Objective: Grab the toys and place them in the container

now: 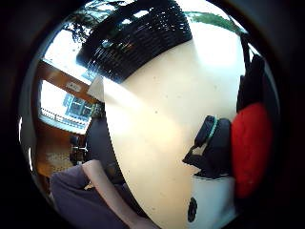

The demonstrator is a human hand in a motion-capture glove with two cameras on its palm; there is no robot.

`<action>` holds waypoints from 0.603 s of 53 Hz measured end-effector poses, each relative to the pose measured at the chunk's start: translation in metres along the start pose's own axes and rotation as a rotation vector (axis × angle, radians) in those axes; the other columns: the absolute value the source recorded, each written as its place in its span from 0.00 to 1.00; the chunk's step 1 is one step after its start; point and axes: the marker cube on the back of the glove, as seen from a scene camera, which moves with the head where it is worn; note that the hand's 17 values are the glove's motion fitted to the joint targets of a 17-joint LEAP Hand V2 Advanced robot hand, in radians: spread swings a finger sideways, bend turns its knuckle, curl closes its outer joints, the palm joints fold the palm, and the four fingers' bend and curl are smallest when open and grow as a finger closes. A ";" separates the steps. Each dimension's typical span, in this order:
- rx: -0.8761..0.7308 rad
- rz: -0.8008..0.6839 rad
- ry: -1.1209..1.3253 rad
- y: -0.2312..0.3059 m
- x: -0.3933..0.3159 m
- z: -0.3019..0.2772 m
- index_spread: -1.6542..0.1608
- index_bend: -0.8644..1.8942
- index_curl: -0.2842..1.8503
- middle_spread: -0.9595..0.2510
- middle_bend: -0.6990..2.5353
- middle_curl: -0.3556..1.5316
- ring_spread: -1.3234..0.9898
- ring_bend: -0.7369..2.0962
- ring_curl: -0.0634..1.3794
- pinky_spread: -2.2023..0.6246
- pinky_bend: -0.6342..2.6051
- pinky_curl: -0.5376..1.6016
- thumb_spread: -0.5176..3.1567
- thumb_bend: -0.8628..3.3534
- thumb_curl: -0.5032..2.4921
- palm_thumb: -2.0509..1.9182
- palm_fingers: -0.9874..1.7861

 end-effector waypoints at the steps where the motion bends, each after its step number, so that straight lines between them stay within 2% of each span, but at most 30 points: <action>1: -0.013 0.014 -0.095 -0.004 -0.005 -0.002 0.76 0.40 0.28 0.62 0.38 0.40 0.44 0.65 0.30 0.67 0.49 0.43 0.51 0.25 0.30 0.64 0.75; 4: -0.081 0.034 -0.228 -0.015 -0.008 -0.004 0.75 0.42 0.30 0.60 0.40 0.42 0.43 0.65 0.32 0.66 0.50 0.44 0.49 0.25 0.31 0.65 0.76; 5: -0.105 0.039 -0.250 -0.019 -0.006 -0.005 0.75 0.45 0.31 0.60 0.42 0.44 0.43 0.65 0.33 0.66 0.49 0.44 0.48 0.25 0.32 0.66 0.79; 11: -0.185 0.071 -0.304 -0.035 0.000 -0.014 0.75 0.54 0.36 0.60 0.48 0.49 0.42 0.67 0.35 0.65 0.47 0.45 0.43 0.25 0.34 0.67 0.80; 17: -0.179 0.077 -0.296 -0.053 0.002 -0.042 0.76 0.60 0.41 0.61 0.52 0.52 0.42 0.68 0.38 0.65 0.47 0.45 0.38 0.24 0.37 0.67 0.79; 25: -0.145 0.067 -0.243 -0.095 -0.009 -0.120 0.77 0.64 0.45 0.62 0.55 0.56 0.43 0.71 0.41 0.65 0.48 0.46 0.34 0.24 0.40 0.67 0.78; 32: -0.055 0.083 -0.047 -0.135 -0.004 -0.181 0.78 0.65 0.47 0.63 0.57 0.58 0.43 0.73 0.43 0.65 0.49 0.48 0.31 0.23 0.42 0.67 0.77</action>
